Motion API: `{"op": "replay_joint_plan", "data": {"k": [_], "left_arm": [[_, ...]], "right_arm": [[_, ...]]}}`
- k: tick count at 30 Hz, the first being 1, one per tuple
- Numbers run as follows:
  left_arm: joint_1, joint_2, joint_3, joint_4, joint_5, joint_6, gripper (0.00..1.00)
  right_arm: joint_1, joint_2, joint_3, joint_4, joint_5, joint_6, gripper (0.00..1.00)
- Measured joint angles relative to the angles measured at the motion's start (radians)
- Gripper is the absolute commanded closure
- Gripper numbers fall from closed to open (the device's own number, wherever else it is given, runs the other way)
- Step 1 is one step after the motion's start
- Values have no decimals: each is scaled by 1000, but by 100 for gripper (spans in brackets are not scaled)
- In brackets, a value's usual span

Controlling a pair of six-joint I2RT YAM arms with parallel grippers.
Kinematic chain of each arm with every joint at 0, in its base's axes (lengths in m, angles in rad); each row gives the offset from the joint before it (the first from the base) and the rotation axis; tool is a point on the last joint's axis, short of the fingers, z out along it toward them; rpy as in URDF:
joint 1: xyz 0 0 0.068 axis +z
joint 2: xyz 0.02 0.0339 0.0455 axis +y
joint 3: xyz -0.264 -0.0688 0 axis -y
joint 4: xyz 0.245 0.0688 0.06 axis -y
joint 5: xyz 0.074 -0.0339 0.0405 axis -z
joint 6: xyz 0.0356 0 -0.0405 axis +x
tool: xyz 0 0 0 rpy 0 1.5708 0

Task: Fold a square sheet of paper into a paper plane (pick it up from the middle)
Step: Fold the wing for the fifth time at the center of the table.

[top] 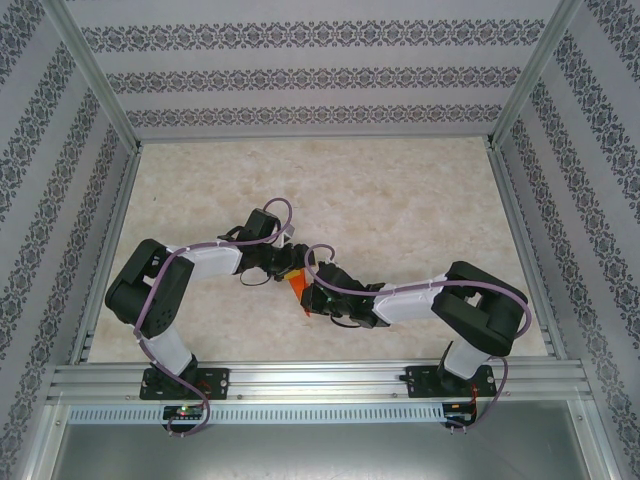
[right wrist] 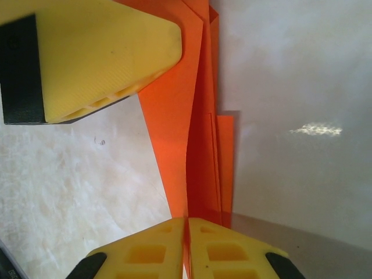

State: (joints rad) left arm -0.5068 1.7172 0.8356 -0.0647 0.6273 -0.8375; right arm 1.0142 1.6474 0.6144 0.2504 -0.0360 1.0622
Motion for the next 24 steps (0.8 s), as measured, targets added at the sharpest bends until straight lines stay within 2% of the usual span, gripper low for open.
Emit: {"op": "replay_joint_plan", "data": {"k": [5, 9, 14, 19, 24], "left_arm": [[0, 0, 0, 0, 0, 3, 35], [0, 5, 0, -2, 0, 7, 35], [0, 8, 0, -2, 0, 11, 35], [0, 8, 0, -2, 2, 11, 35], [0, 8, 0, -3, 4, 14, 35]], "right_arm": [[0, 0, -8, 7, 1, 18, 85], [0, -5, -8, 5, 0, 16, 73], [8, -18, -8, -6, 1, 6, 71], [18, -13, 0, -45, 1, -13, 73], [27, 0, 16, -63, 11, -14, 86]]}}
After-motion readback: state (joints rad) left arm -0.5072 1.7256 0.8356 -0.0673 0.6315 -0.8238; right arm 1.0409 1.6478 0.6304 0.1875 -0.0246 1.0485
